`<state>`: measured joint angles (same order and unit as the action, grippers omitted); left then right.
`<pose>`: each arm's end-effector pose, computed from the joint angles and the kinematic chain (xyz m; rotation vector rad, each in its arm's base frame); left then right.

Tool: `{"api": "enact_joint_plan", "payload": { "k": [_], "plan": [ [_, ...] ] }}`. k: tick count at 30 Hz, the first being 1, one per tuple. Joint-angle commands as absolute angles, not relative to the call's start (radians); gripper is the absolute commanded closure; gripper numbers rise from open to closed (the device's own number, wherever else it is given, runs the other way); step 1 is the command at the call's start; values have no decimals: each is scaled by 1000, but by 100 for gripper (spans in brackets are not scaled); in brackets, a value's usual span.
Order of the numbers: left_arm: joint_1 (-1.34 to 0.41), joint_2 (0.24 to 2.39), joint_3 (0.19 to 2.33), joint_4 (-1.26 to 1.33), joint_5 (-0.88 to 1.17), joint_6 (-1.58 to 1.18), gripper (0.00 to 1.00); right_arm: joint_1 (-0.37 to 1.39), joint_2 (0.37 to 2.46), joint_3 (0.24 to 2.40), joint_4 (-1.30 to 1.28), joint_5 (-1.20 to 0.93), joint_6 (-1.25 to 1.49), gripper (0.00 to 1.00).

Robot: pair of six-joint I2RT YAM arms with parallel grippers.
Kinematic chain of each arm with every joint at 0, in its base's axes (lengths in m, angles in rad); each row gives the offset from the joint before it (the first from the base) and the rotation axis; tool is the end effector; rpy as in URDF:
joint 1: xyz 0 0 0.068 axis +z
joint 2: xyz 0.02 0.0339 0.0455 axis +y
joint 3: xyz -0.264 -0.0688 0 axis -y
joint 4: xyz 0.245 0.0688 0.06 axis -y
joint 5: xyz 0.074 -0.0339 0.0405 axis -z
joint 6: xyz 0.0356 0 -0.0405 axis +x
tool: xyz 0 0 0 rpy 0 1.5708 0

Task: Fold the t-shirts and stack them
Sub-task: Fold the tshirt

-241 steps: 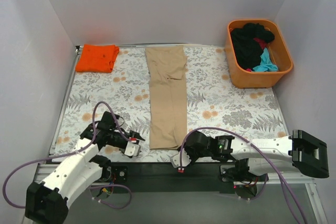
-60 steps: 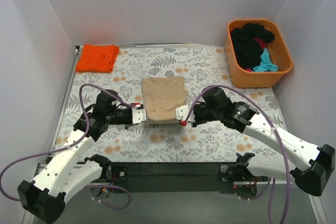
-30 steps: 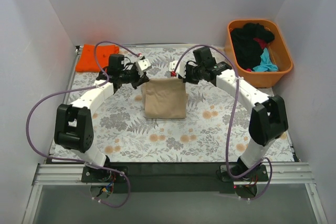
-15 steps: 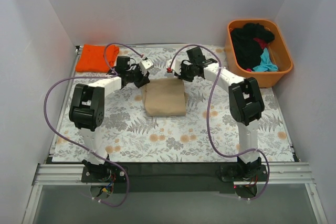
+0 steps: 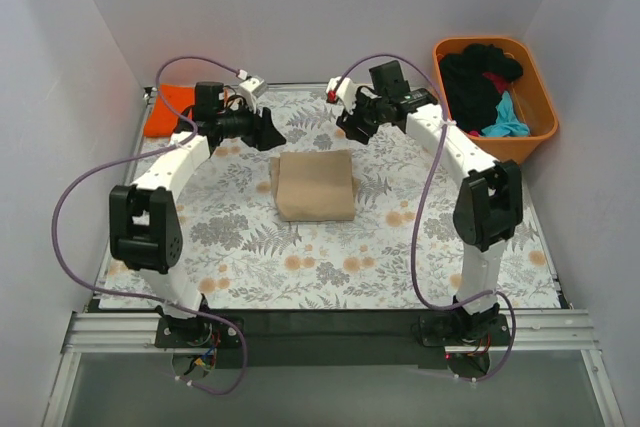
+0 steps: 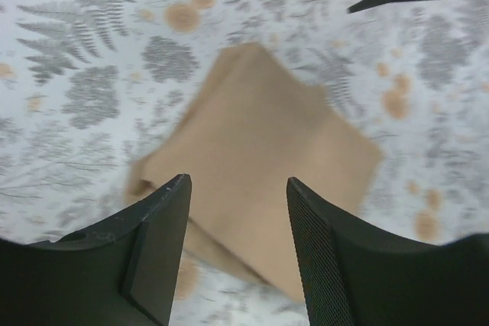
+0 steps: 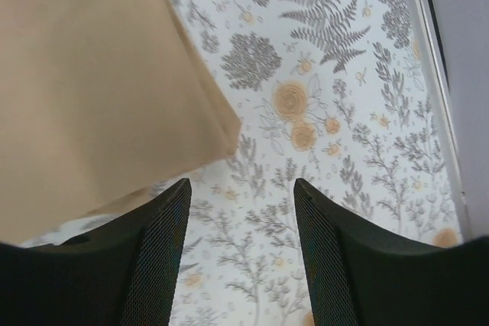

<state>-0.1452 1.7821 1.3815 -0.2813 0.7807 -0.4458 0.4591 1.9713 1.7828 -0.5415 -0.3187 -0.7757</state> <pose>0.3936 -0.0829 0.2688 0.0985 2.2787 -1.1915 0.4031 0.2117 0.2977 -1.4398 1.7476 0.1993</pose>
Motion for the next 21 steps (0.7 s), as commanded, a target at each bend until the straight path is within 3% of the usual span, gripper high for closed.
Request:
{"api": "enact_joint_plan", "payload": {
  "k": [1, 5, 11, 21],
  "plan": [
    [-170, 1625, 1296, -359, 943, -710, 50, 460, 1872, 1815, -750, -478, -579, 46],
    [-196, 1583, 1136, -339, 1032, -822, 50, 465, 1832, 1697, -779, -690, -451, 48],
    [-202, 1716, 1055, -330, 1037, -868, 53, 472, 1896, 1568, -769, -874, -347, 54],
    [-190, 1959, 1087, -288, 919, -928, 53, 472, 2101, 1462, -604, -755, -258, 58]
  ]
}}
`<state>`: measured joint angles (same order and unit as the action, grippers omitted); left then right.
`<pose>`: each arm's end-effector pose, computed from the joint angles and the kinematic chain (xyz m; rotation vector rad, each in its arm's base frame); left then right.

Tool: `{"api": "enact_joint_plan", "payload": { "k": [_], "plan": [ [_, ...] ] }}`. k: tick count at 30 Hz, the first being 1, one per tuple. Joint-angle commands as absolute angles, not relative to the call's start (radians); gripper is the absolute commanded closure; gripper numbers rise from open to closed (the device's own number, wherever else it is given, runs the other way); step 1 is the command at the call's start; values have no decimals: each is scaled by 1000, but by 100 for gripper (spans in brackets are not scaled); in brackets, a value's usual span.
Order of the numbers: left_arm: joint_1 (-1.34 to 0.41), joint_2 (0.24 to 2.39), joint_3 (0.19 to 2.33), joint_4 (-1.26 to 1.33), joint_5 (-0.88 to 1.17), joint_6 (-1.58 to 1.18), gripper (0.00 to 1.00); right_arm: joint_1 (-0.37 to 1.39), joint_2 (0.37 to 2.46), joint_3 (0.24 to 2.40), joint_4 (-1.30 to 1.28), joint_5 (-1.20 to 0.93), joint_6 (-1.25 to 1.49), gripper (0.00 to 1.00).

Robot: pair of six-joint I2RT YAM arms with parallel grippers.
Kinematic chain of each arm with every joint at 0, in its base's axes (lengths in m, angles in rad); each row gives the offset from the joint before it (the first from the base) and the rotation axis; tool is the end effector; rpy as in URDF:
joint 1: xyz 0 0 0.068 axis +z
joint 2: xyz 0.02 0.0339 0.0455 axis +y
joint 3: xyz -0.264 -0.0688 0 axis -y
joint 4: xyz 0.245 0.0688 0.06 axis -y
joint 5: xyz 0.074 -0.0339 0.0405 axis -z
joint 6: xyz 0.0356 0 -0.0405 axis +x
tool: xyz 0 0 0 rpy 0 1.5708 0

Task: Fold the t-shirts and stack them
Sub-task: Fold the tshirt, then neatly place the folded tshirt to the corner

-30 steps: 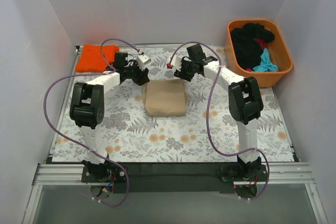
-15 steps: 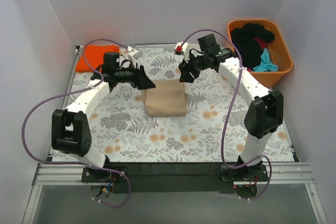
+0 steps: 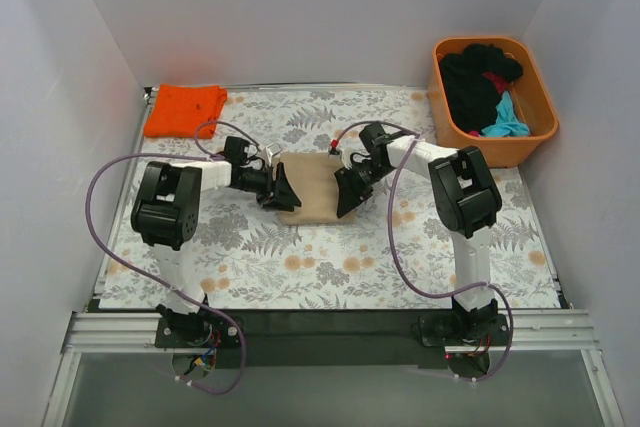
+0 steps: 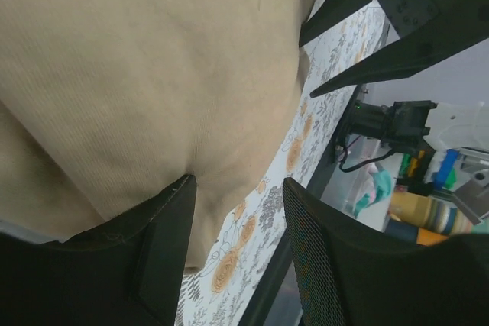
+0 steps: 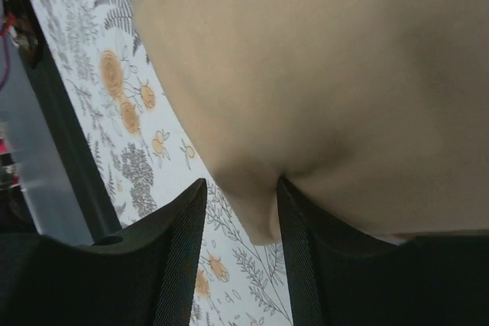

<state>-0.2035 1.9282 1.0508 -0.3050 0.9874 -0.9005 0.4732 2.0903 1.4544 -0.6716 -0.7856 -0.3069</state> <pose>0.3373 -0.0999 0.1241 0.6184 -2.4942 1.4345 0.3531 0.2091 0.1497 -1.1741 2.4628 1.1548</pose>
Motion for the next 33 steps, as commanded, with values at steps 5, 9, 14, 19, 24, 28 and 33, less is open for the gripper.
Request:
{"api": "enact_joint_plan", "payload": {
  "k": [5, 9, 14, 19, 24, 28, 33],
  "plan": [
    [-169, 1999, 1146, -334, 926, -913, 53, 471, 2155, 1534, -620, -703, -245, 58],
    [-164, 1803, 1121, -363, 925, -839, 53, 471, 2041, 1572, -649, -706, -230, 57],
    [-72, 1599, 1048, -313, 928, -1001, 48, 498, 1910, 1647, -672, -492, -254, 48],
    [81, 1525, 1028, -271, 920, -1152, 47, 613, 1985, 1894, -718, -188, -316, 50],
    [236, 1445, 989, -288, 809, -1226, 46, 751, 2129, 2091, -730, -69, -270, 57],
    [278, 1387, 992, -360, 607, -1195, 44, 854, 2226, 2189, -700, 36, -235, 59],
    [311, 1367, 970, -410, 558, -1183, 43, 931, 2333, 2261, -640, 241, -193, 43]
  ]
}}
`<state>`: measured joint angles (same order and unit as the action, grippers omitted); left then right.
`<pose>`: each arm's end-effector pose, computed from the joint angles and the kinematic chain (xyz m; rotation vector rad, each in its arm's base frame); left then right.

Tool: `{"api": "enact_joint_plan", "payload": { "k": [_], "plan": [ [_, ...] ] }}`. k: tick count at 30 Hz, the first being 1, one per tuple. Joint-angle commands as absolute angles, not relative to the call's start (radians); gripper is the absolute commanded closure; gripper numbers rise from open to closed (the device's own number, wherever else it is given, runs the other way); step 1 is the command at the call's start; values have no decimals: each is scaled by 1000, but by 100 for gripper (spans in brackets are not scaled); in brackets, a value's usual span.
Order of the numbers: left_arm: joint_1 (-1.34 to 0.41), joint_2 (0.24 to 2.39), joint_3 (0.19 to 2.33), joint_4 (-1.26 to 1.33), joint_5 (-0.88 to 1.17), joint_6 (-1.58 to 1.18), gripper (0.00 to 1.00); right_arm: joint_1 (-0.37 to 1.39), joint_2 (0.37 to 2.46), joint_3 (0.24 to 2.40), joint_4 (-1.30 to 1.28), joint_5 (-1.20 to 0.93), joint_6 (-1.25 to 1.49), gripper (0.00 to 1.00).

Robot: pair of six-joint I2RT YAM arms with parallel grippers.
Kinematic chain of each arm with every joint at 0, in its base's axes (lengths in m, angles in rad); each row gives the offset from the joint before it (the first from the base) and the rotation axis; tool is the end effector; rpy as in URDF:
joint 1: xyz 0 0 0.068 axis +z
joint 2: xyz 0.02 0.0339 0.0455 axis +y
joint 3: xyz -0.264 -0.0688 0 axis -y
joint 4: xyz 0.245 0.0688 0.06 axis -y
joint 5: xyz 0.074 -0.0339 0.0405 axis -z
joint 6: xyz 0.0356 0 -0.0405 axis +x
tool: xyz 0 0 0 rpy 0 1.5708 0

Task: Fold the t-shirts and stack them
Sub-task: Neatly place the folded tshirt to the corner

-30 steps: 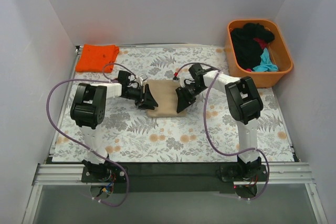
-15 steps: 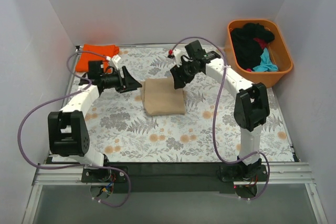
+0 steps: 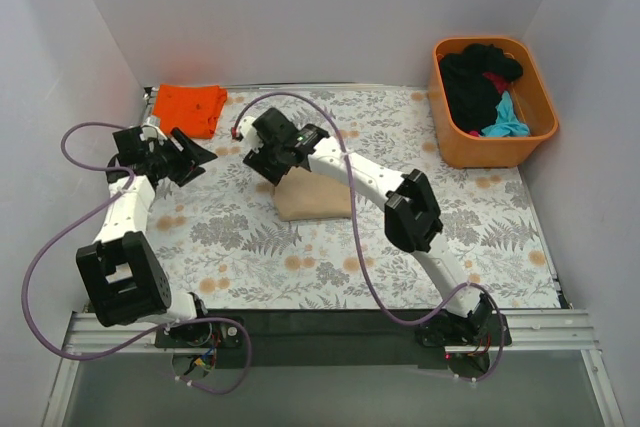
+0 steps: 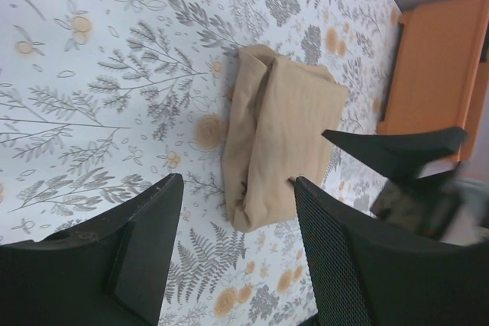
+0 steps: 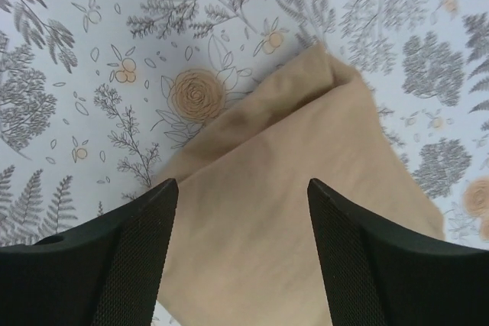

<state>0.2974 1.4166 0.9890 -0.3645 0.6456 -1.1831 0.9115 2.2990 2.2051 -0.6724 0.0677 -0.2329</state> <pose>0.2924 0.0672 0.2545 -1.4061 2.0383 -1.1728 0.3230 0.4128 0.2714 -1.2436 1.9933 0.2576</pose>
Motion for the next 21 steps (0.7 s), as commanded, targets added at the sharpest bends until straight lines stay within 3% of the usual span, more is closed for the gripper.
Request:
{"api": "enact_joint_plan", "payload": {
  "k": [1, 21],
  "plan": [
    [311, 1365, 963, -411, 551, -1184, 43, 945, 2354, 2263, -634, 248, -189, 34],
    [282, 1391, 825, -364, 538, -1243, 41, 960, 2509, 2252, -528, 259, -72, 40]
  ]
}}
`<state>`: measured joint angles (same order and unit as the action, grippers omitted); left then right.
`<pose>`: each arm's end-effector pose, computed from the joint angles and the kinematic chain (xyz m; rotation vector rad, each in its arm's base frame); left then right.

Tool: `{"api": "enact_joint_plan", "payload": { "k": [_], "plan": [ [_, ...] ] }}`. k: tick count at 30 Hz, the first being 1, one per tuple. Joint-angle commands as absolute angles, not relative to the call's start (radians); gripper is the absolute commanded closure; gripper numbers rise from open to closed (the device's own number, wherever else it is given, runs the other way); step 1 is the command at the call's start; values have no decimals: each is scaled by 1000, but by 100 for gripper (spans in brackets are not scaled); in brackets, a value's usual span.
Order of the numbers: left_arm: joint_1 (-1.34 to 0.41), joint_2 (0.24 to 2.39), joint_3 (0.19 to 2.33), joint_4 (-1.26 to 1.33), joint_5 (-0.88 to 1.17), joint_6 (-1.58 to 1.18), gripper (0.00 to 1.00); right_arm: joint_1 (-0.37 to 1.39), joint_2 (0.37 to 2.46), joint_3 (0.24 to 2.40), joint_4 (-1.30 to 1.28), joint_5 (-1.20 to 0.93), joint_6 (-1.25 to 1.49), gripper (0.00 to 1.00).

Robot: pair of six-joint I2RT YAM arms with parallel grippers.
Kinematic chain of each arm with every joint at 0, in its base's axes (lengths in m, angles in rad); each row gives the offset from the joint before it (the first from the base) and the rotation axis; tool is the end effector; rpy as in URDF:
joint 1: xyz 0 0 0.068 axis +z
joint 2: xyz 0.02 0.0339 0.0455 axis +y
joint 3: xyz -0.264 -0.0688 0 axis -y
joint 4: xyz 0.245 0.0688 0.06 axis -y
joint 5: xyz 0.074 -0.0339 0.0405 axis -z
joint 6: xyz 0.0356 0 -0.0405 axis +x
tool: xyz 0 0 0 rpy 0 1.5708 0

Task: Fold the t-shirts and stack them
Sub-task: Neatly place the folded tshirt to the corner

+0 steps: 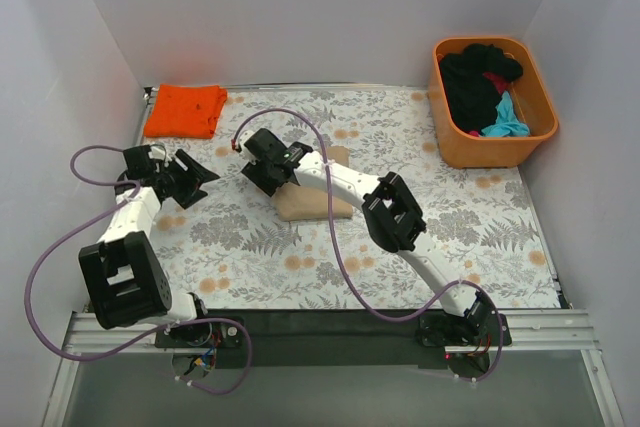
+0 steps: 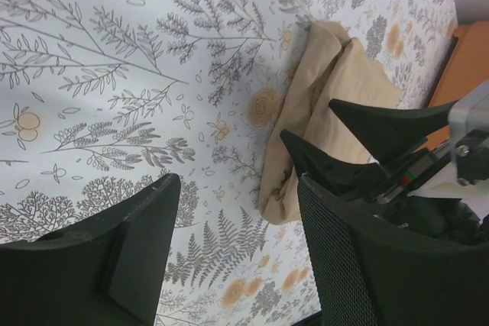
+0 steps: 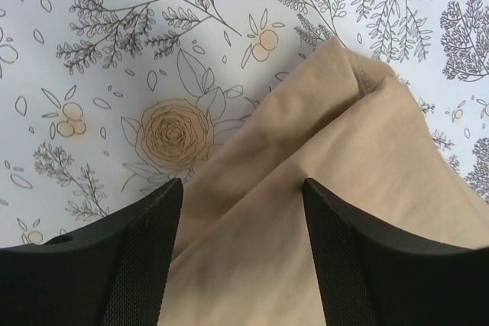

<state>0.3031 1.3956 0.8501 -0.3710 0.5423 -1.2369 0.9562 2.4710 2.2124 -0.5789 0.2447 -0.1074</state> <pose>0.2710 0.0655 0.2147 -1.6360 2.0399 -1.0439 0.3252 0.4458 0.1923 -1.1081 2.1047 0.1095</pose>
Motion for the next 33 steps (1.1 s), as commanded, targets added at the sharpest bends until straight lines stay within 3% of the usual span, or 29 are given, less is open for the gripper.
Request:
{"api": "enact_joint_plan", "payload": {
  "k": [1, 3, 5, 9, 12, 13, 24, 33],
  "plan": [
    [275, 1391, 815, -359, 532, -1244, 40, 959, 2517, 2250, -528, 262, -71, 40],
    [262, 1394, 781, -350, 537, -1268, 40, 956, 2539, 2246, -529, 249, -55, 46],
    [255, 1414, 769, -338, 543, -1293, 40, 953, 2546, 2240, -529, 232, -51, 60],
    [219, 1446, 767, -327, 526, -1299, 39, 940, 2571, 2223, -537, 239, -46, 65],
    [181, 1456, 772, -310, 522, -1301, 38, 927, 2571, 2220, -549, 222, -43, 85],
    [173, 1456, 764, -298, 520, -1307, 38, 923, 2566, 2223, -558, 218, -38, 98],
    [103, 1522, 681, -8, 690, -1345, 38, 859, 2326, 2165, -488, -67, 43, 99],
    [-32, 1641, 632, 282, 776, -1460, 33, 816, 2315, 2143, -476, -163, 87, 99]
  ]
}}
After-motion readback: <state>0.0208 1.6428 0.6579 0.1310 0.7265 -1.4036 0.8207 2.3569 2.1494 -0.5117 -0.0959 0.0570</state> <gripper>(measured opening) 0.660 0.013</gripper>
